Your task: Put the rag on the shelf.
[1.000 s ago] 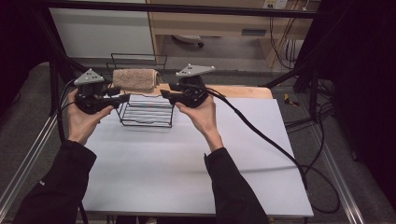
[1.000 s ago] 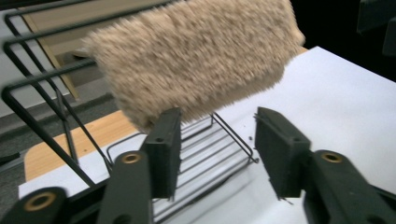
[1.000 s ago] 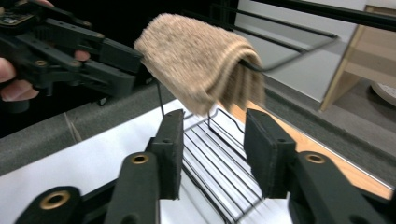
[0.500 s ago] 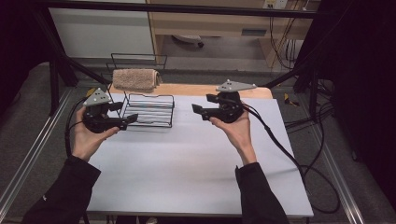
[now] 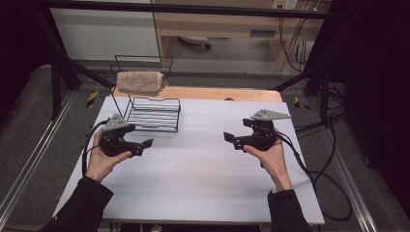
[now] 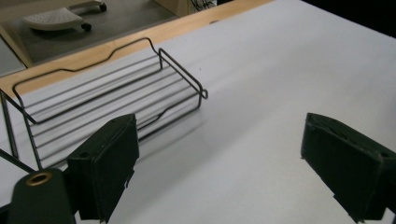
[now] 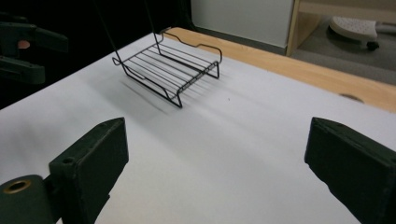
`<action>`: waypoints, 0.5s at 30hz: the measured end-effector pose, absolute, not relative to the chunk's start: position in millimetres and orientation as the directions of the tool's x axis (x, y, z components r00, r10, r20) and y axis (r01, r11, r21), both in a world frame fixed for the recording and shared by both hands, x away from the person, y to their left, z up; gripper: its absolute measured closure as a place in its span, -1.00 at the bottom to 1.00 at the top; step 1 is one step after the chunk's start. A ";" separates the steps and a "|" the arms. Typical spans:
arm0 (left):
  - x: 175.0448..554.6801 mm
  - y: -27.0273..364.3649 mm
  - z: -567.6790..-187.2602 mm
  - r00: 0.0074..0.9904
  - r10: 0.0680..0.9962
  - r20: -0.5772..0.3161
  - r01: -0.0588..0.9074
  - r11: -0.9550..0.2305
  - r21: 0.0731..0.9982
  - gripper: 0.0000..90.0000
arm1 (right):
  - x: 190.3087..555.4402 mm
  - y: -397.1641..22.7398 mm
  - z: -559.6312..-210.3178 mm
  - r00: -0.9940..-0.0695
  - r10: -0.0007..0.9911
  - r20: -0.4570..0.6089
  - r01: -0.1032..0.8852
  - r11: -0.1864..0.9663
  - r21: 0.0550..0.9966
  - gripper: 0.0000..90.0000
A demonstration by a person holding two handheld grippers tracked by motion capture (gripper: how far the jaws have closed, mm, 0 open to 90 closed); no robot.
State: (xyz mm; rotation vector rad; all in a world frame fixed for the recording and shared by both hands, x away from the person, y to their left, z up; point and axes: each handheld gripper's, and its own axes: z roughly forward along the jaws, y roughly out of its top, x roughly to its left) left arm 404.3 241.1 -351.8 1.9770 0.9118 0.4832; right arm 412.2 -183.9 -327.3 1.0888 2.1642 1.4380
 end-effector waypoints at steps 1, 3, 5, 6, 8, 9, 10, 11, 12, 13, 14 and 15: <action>402.9 240.2 -355.8 0.655 0.755 -0.010 0.417 -0.351 0.839 -0.75 | 410.8 -187.8 -332.1 -0.653 0.744 0.146 0.423 0.199 0.884 -0.88; 400.3 238.7 -363.8 0.660 0.751 -0.012 0.424 -0.360 0.831 -0.75 | 408.3 -195.3 -341.1 -0.642 0.750 0.160 0.441 0.190 0.877 -0.90; 397.9 238.4 -371.6 0.662 0.749 -0.020 0.430 -0.358 0.829 -0.75 | 406.0 -202.9 -349.9 -0.634 0.753 0.175 0.456 0.182 0.871 -0.91; 396.7 238.2 -375.8 0.662 0.749 -0.031 0.436 -0.351 0.829 -0.75 | 404.9 -206.3 -354.5 -0.630 0.754 0.183 0.461 0.175 0.870 -0.92; 394.2 238.4 -383.6 0.667 0.744 -0.038 0.443 -0.356 0.823 -0.75 | 402.2 -213.1 -363.6 -0.631 0.752 0.192 0.475 0.179 0.861 -0.95; 392.8 238.4 -387.5 0.668 0.743 -0.040 0.447 -0.358 0.820 -0.75 | 400.1 -216.0 -368.6 -0.638 0.747 0.189 0.474 0.187 0.861 -0.95; 391.5 238.3 -391.2 0.670 0.741 -0.042 0.450 -0.360 0.817 -0.75 | 398.1 -218.6 -373.3 -0.637 0.747 0.191 0.479 0.189 0.857 -0.95; 390.1 238.3 -394.9 0.672 0.739 -0.045 0.454 -0.364 0.813 -0.75 | 396.2 -221.4 -378.0 -0.635 0.747 0.195 0.486 0.191 0.853 -0.95; 388.9 238.5 -398.4 0.675 0.736 -0.046 0.457 -0.368 0.810 -0.75 | 394.2 -223.9 -382.7 -0.633 0.748 0.200 0.494 0.190 0.849 -0.96; 387.6 238.5 -401.8 0.678 0.733 -0.047 0.460 -0.374 0.806 -0.75 | 392.2 -226.6 -387.1 -0.631 0.748 0.205 0.502 0.193 0.843 -0.96; 386.2 238.4 -405.2 0.680 0.732 -0.051 0.464 -0.375 0.802 -0.76 | 390.5 -228.9 -391.5 -0.627 0.751 0.208 0.508 0.191 0.840 -0.97; 384.9 238.5 -408.3 0.684 0.728 -0.051 0.466 -0.382 0.798 -0.76 | 388.7 -231.3 -395.6 -0.623 0.753 0.213 0.516 0.191 0.835 -0.98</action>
